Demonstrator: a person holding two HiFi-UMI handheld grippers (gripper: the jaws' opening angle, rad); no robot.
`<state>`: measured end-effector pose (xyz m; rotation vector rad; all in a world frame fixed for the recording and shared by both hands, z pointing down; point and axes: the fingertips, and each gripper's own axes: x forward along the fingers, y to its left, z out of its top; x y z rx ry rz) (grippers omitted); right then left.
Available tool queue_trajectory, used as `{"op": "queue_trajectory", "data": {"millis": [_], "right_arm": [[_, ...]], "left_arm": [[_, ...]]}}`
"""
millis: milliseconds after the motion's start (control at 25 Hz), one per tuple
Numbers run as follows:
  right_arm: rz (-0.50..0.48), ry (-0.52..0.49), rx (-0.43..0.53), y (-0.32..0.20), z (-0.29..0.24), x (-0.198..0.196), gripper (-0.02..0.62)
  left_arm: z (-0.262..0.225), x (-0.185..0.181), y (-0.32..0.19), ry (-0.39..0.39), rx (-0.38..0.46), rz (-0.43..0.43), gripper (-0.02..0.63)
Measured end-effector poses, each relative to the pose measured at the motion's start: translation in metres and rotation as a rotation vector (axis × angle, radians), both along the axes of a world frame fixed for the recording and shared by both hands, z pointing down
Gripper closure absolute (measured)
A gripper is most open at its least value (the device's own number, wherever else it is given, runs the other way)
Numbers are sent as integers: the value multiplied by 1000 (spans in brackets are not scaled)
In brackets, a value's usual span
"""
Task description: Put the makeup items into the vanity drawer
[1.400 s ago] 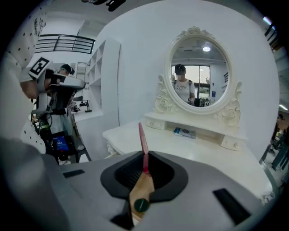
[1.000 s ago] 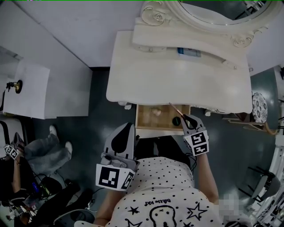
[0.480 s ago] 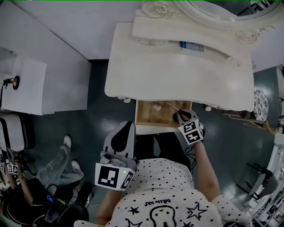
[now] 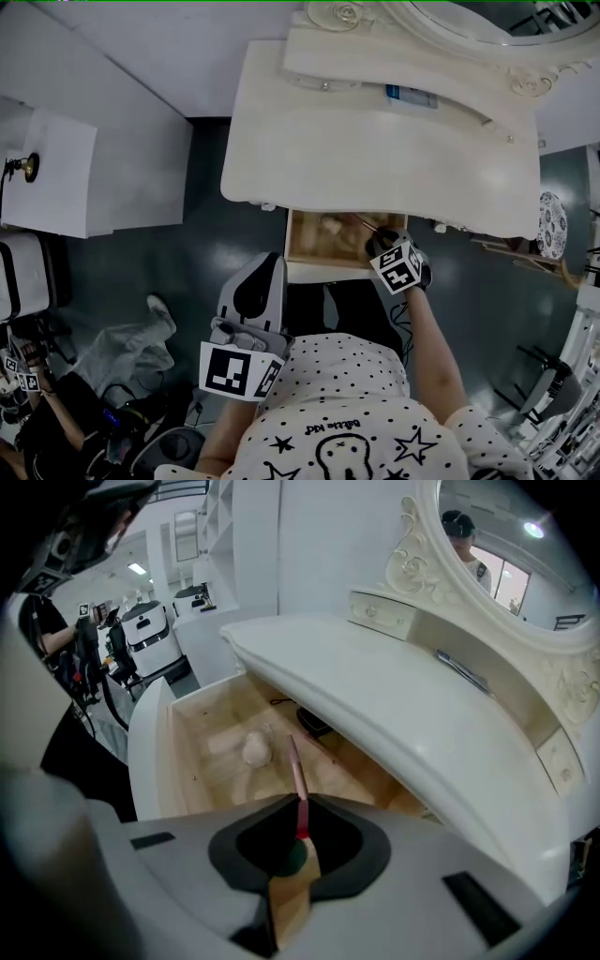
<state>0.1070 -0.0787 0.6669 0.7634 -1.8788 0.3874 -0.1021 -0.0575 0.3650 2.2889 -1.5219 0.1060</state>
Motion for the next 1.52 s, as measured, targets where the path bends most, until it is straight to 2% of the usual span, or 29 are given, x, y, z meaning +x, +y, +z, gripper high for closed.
{"op": "queue_trajectory", "data": {"millis": [360,1040,1320,1520], "right_arm": [[-54,47,-55,4,19,-7,555],[-64,69,-108,6,37,-8,551],[-52,37,-124,7,36,-11,488],[-36,18,-103,5,31,-11,476]], "left_arm": [[2,1,-6,-1,-10,3,609],[4,-5,-5,0,-14,-6,611],[3,-5,-5,1,-10,-7,611],[4,-5,-6,4,-9,-1,611]]}}
